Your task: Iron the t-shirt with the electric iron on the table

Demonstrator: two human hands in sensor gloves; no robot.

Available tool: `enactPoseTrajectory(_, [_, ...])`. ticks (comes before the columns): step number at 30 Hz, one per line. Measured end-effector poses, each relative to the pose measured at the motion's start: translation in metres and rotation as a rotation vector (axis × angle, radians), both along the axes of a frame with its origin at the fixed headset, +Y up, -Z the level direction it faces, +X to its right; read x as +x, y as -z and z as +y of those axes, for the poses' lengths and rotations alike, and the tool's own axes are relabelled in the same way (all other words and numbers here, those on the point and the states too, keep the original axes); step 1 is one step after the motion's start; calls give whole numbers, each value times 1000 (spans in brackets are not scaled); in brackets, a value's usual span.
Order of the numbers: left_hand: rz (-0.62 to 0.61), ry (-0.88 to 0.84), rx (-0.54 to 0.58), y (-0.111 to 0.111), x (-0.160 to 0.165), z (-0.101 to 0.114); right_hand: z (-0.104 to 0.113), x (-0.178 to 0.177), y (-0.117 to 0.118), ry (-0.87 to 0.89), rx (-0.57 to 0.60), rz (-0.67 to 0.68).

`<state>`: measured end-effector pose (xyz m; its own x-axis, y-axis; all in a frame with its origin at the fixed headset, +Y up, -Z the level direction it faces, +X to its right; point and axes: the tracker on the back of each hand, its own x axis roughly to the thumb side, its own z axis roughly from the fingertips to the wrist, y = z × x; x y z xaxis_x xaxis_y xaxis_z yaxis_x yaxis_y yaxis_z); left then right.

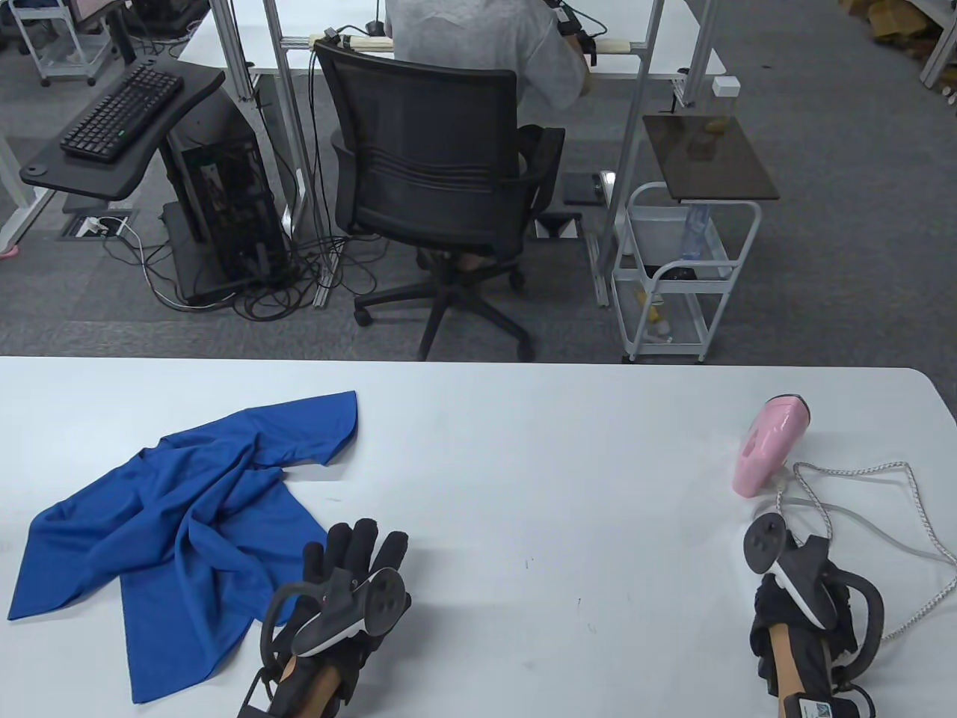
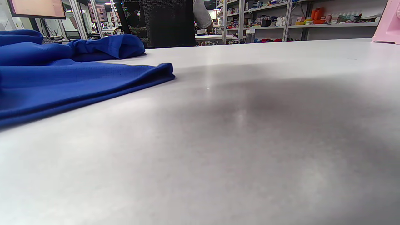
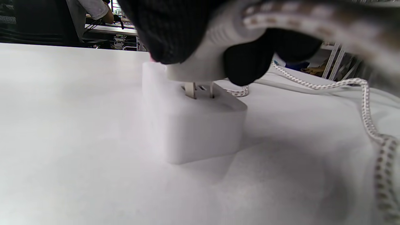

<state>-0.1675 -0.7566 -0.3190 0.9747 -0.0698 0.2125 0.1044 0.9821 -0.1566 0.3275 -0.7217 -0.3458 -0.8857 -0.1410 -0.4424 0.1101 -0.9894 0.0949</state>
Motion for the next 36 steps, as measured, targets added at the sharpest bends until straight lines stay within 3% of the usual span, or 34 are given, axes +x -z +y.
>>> enactPoseTrajectory(9, [1, -13, -2, 0, -1, 1, -2, 10, -4, 101, 56, -52])
enactPoseTrajectory(10, [-1, -13, -2, 0, -1, 1, -12, 20, -4, 165, -26, -92])
enactPoseTrajectory(11, [-2, -13, -2, -1, -1, 0, -7, 20, -7, 161, 73, -44])
enactPoseTrajectory(21, [0, -16, -14, 0, -1, -1, -7, 17, -4, 165, 13, -52])
enactPoseTrajectory(31, [-8, 7, -32, 1, 2, -4, -27, 14, 3, 157, -87, -19])
enactPoseTrajectory(36, [-6, 1, -26, 1, 0, -3, -31, 12, 4, 184, -71, -42])
